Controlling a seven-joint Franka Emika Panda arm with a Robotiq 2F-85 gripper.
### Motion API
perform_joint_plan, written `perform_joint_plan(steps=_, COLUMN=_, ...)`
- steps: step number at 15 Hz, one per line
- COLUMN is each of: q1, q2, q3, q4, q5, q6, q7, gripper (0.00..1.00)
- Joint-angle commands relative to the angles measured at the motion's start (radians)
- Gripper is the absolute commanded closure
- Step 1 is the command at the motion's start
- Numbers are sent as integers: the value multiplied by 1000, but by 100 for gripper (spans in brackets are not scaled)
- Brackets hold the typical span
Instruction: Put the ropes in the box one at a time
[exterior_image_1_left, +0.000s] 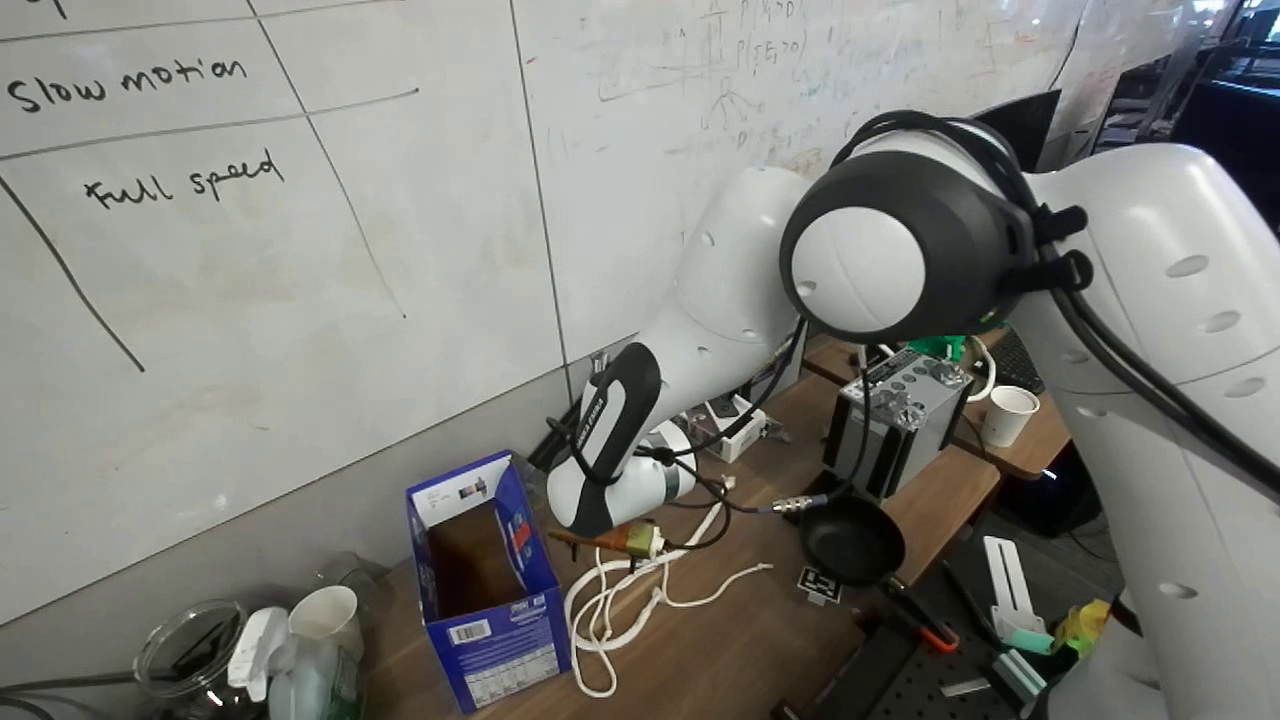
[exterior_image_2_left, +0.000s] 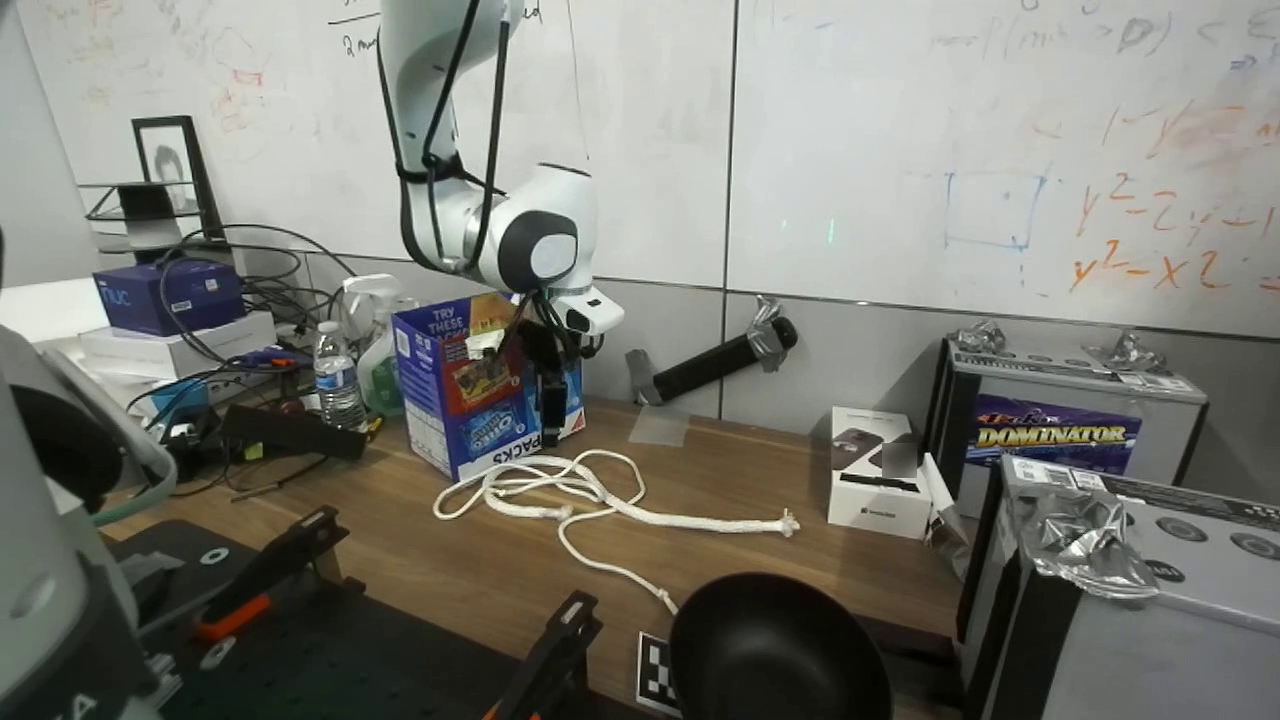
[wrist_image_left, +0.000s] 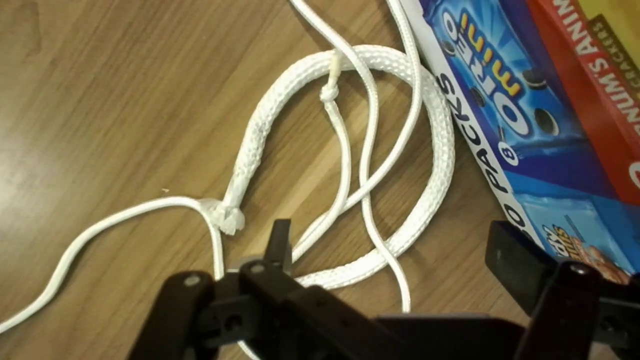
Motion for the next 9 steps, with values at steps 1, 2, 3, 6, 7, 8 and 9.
perform_joint_plan(steps=1, q1=-5, q2=61, q3=16, q4=37, q5=13, q6=61, q7=-44, gripper=0)
perform_joint_plan(steps=2, q1=-11, q2=73, q3=24, q4=40, q5=17, q6=72, q7=-54, gripper=0)
perform_joint_plan(steps=3, q1=-15, q2=88, q3=29, q4=43, q5=20, q6=84, q7=-62, gripper=0)
perform_joint_plan(steps=6, q1=-27, q2=118, q3=44, q4=52, q5=27, q6=111, q7=-84, gripper=0)
perform_joint_plan(steps=7, q1=-30, q2=126, q3=47, q4=56, q5=29, q6=115, q7=-90, gripper=0)
perform_joint_plan(steps=8, q1=-33, q2=133, q3=50, q4=58, q5=30, q6=122, q7=-96, gripper=0)
perform_joint_plan(steps=9, q1=-35, q2=139, q3=53, q4=61, q5=31, q6=126, q7=-102, gripper=0)
